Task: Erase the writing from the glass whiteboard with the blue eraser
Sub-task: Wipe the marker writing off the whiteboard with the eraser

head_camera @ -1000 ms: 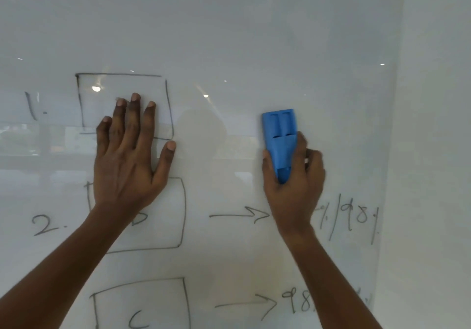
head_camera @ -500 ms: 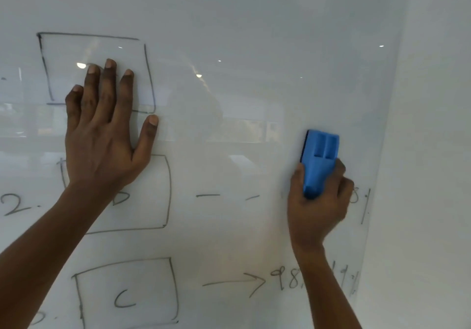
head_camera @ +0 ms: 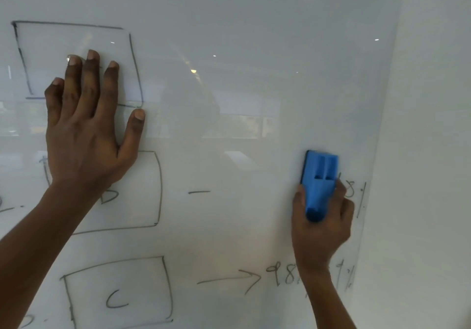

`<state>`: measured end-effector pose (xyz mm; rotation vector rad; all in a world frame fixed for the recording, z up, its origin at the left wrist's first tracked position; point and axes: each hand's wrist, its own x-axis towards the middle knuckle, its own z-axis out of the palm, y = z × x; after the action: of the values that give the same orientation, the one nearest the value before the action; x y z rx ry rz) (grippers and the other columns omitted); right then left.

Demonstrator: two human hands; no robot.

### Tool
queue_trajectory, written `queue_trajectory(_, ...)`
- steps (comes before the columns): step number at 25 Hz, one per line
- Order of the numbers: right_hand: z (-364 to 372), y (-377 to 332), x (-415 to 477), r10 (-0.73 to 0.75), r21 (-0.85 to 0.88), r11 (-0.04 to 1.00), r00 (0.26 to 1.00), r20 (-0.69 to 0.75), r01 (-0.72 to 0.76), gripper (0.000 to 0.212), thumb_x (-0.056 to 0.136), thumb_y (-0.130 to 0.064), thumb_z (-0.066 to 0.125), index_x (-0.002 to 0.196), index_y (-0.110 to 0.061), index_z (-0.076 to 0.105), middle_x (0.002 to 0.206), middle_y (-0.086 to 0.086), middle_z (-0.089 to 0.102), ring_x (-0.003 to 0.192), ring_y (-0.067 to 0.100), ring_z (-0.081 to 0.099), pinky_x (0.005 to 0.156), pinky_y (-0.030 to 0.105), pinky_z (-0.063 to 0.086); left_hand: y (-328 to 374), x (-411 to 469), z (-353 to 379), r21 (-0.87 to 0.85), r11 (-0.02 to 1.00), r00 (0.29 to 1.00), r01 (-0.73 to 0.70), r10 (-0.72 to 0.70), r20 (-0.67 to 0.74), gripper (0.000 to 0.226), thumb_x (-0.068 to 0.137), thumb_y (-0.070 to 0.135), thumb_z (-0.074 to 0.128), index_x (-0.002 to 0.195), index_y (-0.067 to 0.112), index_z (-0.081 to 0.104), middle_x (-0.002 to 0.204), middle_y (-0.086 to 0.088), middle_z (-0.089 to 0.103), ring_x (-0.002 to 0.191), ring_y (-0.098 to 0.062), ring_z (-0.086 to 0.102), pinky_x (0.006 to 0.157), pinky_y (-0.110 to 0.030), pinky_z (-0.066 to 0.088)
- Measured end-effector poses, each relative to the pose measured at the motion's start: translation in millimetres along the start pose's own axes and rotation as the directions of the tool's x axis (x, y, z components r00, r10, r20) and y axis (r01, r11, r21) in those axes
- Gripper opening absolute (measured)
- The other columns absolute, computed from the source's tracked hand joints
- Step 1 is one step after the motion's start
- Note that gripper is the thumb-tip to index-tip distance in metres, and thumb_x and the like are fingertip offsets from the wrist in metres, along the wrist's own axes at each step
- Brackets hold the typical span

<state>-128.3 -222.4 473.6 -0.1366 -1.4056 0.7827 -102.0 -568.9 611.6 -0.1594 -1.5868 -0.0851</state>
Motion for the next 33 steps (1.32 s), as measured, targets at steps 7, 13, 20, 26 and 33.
queue_trajectory(7, 5, -28, -60, -0.511, 0.089, 0.859, 0.841, 0.177, 0.503, 0.061, 0.099, -0.049, 0.067, 0.137, -0.004, 0.054, 0.103, 0.013, 0.061, 0.089, 0.019, 0.053, 0.067, 0.035, 0.053, -4, -1, 1, -0.069, 0.998, 0.999, 0.014, -0.011, 0.041, 0.072, 0.110, 0.049, 0.036, 0.171, 0.013, 0.021, 0.179, -0.016, 0.013, 0.166, -0.028, 0.002, 0.132, -0.063, 0.015)
queue_trajectory(13, -10, 19, 8, -0.105, -0.012, 0.994, 0.992, 0.067, 0.106, 0.067, 0.096, -0.047, 0.070, 0.142, -0.002, 0.051, 0.105, 0.019, 0.060, 0.089, 0.019, 0.053, 0.064, 0.045, 0.058, 1, -1, 1, -0.024, 0.999, 0.999, 0.026, -0.025, 0.030, 0.072, 0.110, 0.048, 0.039, 0.171, 0.013, 0.023, 0.178, -0.017, 0.017, 0.166, -0.038, 0.013, 0.132, -0.055, 0.011)
queue_trajectory(20, -6, -8, -25, -0.512, 0.062, 0.854, 0.813, 0.277, 0.516, 0.064, 0.098, -0.048, 0.065, 0.139, 0.000, 0.051, 0.103, 0.013, 0.059, 0.087, 0.020, 0.053, 0.071, 0.031, 0.049, -5, -1, 2, -0.091, 0.996, 0.998, 0.022, -0.017, 0.058, 0.070, 0.112, 0.050, 0.034, 0.172, 0.016, 0.020, 0.179, -0.006, 0.005, 0.167, -0.029, 0.003, 0.133, -0.062, 0.014)
queue_trajectory(26, -28, 60, 27, 0.033, -0.072, 0.997, 0.996, 0.086, -0.026, 0.065, 0.095, -0.051, 0.065, 0.130, 0.003, 0.055, 0.097, 0.015, 0.051, 0.079, 0.022, 0.050, 0.057, 0.047, 0.056, -11, -2, 13, -0.163, 0.986, 0.995, 0.043, -0.028, 0.095, 0.074, 0.110, 0.059, 0.032, 0.173, 0.033, 0.003, 0.181, 0.001, -0.003, 0.168, -0.030, 0.001, 0.131, -0.066, 0.014)
queue_trajectory(33, -26, 36, -1, -0.340, 0.016, 0.935, 0.886, 0.315, 0.353, 0.063, 0.095, -0.045, 0.071, 0.129, 0.007, 0.060, 0.099, 0.012, 0.055, 0.079, 0.017, 0.053, 0.057, 0.028, 0.051, -39, -3, 44, -0.250, 0.966, 0.994, 0.068, -0.043, 0.104, 0.077, 0.107, 0.062, 0.027, 0.174, 0.029, 0.006, 0.182, -0.004, 0.003, 0.167, -0.034, 0.008, 0.133, -0.061, 0.018)
